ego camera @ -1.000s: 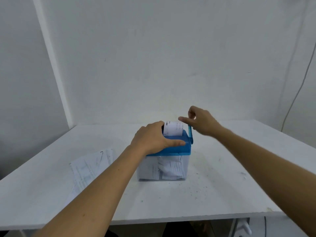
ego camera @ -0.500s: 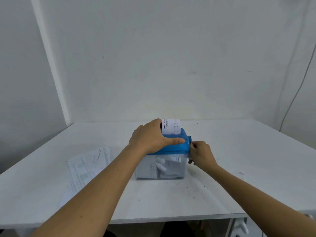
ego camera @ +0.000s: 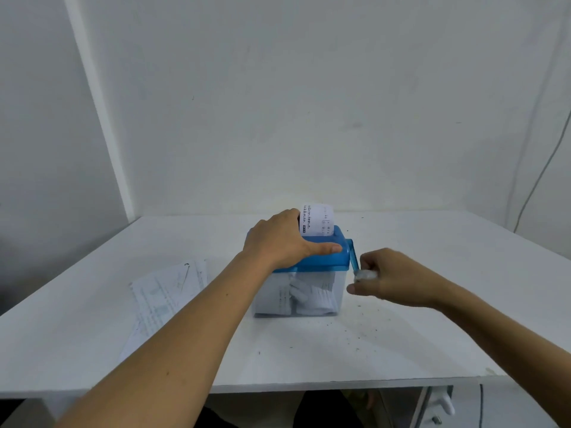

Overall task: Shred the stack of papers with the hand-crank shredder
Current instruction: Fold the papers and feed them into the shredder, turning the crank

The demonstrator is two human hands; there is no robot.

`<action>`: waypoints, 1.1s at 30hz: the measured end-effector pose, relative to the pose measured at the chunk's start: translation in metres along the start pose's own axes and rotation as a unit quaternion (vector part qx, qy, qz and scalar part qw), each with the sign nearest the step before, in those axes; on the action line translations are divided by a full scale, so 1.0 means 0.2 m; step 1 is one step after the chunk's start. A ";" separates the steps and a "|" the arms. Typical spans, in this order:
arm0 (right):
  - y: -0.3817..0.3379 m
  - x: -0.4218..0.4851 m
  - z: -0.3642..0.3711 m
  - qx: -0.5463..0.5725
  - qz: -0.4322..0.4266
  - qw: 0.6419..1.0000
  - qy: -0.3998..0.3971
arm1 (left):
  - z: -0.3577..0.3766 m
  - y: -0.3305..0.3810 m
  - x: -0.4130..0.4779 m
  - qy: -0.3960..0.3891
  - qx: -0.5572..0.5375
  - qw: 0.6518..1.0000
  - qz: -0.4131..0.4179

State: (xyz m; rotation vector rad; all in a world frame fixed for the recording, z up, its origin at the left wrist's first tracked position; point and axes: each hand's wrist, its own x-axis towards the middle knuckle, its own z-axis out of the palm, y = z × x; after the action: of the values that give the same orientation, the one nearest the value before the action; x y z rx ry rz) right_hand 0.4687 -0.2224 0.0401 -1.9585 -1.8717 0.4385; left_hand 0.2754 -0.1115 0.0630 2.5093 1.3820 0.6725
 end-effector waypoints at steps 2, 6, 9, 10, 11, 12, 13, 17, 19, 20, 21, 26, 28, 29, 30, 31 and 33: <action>-0.01 -0.01 -0.05 -0.016 -0.021 1.000 0.009 | -0.01 0.01 0.00 -0.006 -0.002 1.000 0.006; -0.02 0.01 -0.20 0.024 -0.062 0.998 0.003 | -0.01 0.00 0.00 0.002 -0.006 1.000 0.011; -0.02 0.02 -0.22 0.027 -0.077 0.997 -0.004 | 0.00 0.00 0.01 0.007 0.000 1.000 0.013; -0.01 0.03 -0.22 0.038 -0.086 0.996 0.007 | 0.00 0.00 0.02 0.009 0.003 1.000 0.018; -0.01 0.04 -0.22 0.052 -0.096 0.994 0.024 | 0.00 0.01 0.02 0.007 0.005 1.000 0.022; -0.01 0.05 -0.22 0.070 -0.107 0.991 0.042 | 0.00 0.01 0.01 0.006 0.002 1.000 0.024; -0.02 0.07 -0.24 0.091 -0.118 0.987 0.059 | 0.00 0.01 0.02 0.006 0.001 1.000 0.027; -0.04 0.20 -0.26 0.155 -0.116 0.974 0.115 | -0.01 0.00 0.01 0.000 -0.018 1.000 0.020; -0.03 0.28 -0.26 0.174 -0.106 0.968 0.145 | -0.01 0.00 0.01 -0.002 -0.021 1.000 0.018; -0.03 0.32 -0.26 0.170 -0.102 0.967 0.162 | -0.01 0.01 0.01 -0.002 -0.021 1.000 0.017; -0.02 0.37 -0.24 0.158 -0.101 0.966 0.180 | 0.00 0.01 0.01 -0.002 -0.019 1.000 0.016; 0.03 0.55 -0.05 0.110 -0.047 0.968 0.219 | 0.00 0.01 0.01 0.009 -0.011 1.000 0.023; 0.06 0.53 0.08 0.107 -0.002 0.968 0.226 | 0.00 0.01 0.01 0.011 -0.003 1.000 0.021; 0.08 0.51 0.15 0.120 0.017 0.967 0.224 | 0.00 0.01 0.01 0.013 0.001 1.000 0.018; 0.09 0.47 0.21 0.143 0.035 0.964 0.221 | 0.00 0.01 0.01 0.014 0.003 1.000 0.014; 0.10 0.43 0.25 0.171 0.050 0.959 0.220 | 0.00 0.01 0.01 0.016 0.003 1.000 0.009; 0.09 0.35 0.30 0.210 0.073 0.951 0.213 | 0.00 0.02 0.00 0.015 0.000 1.000 0.003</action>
State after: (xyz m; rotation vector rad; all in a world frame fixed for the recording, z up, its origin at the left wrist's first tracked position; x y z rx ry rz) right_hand 0.4600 -0.1491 -0.0186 -1.7336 -1.2518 0.3801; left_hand 0.2782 -0.1125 0.0639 2.5141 1.3836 0.7146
